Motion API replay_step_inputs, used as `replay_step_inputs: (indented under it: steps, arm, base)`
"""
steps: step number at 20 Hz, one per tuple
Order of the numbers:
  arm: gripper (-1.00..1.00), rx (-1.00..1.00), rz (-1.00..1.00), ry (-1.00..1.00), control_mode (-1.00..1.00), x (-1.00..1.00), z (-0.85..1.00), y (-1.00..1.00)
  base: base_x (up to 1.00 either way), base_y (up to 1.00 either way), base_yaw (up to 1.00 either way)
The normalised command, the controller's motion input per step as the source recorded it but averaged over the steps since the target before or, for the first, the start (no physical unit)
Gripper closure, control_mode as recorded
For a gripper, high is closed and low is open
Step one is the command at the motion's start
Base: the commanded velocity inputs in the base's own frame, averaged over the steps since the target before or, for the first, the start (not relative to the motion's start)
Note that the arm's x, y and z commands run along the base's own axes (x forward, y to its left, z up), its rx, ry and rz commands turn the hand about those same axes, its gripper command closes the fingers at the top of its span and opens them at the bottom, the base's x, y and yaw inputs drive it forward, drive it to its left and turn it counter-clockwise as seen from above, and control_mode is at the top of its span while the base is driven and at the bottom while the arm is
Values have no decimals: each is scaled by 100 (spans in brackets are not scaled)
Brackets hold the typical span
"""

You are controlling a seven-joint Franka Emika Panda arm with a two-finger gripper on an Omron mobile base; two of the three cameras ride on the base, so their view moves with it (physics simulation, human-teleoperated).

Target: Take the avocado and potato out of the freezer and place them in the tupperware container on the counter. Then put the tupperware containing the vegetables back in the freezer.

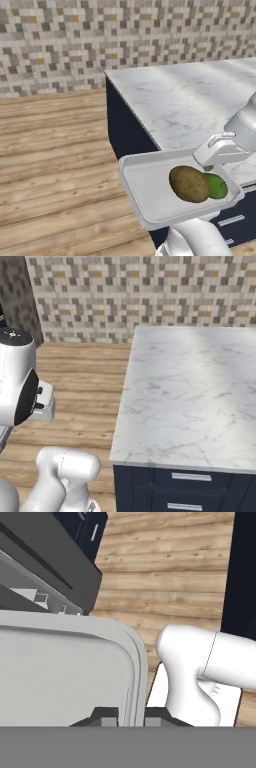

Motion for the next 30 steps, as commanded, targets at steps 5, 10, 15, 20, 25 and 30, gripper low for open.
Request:
replay_step_inputs:
  steps: [5,10,15,20,25,30]
  arm:
    - [100,0,0,0,100,0,0,0]
    - [100,0,0,0,100,0,0,0]
    - [100,0,0,0,100,0,0,0]
    - [100,0,0,0,100,0,0,0]
    - [100,0,0,0,100,0,0,0]
    - [100,0,0,0,100,0,0,0]
  base:
    - [49,44,-6]
    - [67,43,-5]
    - [65,58,-3]
    - [3,88,0]
    - [43,60,0]
    - [97,14,-2]
